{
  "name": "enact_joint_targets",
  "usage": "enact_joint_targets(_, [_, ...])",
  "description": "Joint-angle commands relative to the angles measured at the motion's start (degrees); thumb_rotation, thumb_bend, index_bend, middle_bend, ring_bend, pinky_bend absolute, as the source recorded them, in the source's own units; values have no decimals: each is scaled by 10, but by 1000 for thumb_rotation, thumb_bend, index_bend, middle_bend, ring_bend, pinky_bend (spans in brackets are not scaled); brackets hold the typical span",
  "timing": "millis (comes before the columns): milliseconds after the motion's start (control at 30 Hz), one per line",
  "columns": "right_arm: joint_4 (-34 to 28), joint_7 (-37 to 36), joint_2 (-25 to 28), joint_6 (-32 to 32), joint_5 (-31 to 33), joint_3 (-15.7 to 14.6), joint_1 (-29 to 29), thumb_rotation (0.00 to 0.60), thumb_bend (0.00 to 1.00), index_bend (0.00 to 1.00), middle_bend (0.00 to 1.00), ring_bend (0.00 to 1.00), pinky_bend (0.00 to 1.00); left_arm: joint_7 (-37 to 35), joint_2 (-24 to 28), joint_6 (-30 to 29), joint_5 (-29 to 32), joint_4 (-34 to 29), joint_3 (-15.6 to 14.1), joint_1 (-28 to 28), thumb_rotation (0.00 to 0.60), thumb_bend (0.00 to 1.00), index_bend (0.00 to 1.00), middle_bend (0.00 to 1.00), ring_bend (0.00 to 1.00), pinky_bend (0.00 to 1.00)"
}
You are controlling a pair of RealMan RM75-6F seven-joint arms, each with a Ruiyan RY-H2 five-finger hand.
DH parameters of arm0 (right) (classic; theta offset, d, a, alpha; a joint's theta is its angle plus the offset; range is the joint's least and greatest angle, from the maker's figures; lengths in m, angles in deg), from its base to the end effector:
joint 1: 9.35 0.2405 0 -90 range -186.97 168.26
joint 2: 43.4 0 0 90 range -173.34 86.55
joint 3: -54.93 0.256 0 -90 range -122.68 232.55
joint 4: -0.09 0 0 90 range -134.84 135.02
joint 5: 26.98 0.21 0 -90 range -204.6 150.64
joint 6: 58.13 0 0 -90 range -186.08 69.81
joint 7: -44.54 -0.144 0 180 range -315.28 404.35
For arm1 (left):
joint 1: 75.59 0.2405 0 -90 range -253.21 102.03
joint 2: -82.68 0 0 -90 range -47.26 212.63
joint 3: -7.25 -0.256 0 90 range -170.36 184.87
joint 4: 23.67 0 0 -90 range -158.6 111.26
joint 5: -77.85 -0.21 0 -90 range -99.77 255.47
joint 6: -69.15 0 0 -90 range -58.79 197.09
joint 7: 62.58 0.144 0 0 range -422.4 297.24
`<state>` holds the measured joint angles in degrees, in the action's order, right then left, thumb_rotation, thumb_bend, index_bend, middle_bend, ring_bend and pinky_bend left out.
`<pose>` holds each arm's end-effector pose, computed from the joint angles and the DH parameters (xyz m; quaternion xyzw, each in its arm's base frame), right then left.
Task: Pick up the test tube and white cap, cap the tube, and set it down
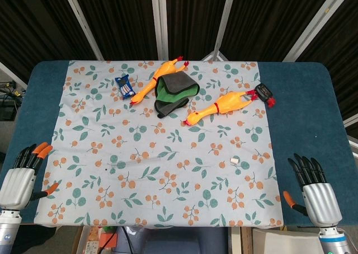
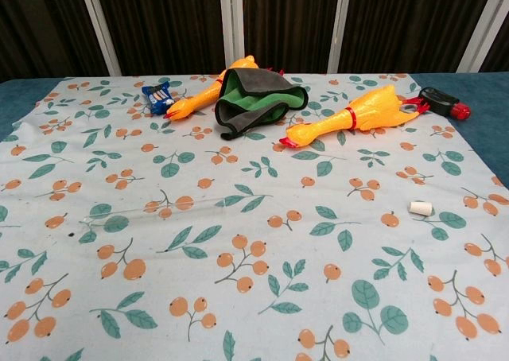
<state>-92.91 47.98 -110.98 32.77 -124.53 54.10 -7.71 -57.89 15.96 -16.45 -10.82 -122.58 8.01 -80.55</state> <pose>-0.2845 -0.1479 0.1340 0.6293 -0.3536 0.4268 0.5448 -0.2787 0.1712 0.1301 -0.6023 -0.4067 -0.4125 0.5492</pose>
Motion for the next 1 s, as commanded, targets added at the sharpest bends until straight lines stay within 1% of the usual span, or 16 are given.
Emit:
enact_joint_targets(33, [0, -1, 0, 0, -1, 0, 0, 600, 355, 0, 0, 0, 0, 0, 0, 1, 1, 0, 0, 0, 600, 189, 104, 49, 0, 0])
enact_joint_targets(500, [-1, -5, -1, -3, 0, 0, 2, 600, 356, 0, 0, 0, 0, 7, 0, 10, 14, -8, 1, -1, 600, 188, 104, 51, 0, 0])
enact_joint_targets(733, [-3, -15, -1, -4, 5, 1, 2, 600, 356, 0, 0, 0, 0, 30, -6, 26, 40, -39, 16, -13, 600, 189, 114, 71, 0, 0])
enact_joint_targets(867, [-4, -16, -1, -8, 6, 0, 3, 600, 356, 0, 0, 0, 0, 72, -17, 48, 78, -70, 39, -33, 600, 200, 165, 139, 0, 0])
enact_joint_targets(1000, [-6, -18, -1, -9, 7, 0, 3, 600, 356, 0, 0, 0, 0, 119, -41, 78, 127, -91, 63, -61, 600, 257, 255, 235, 0, 0])
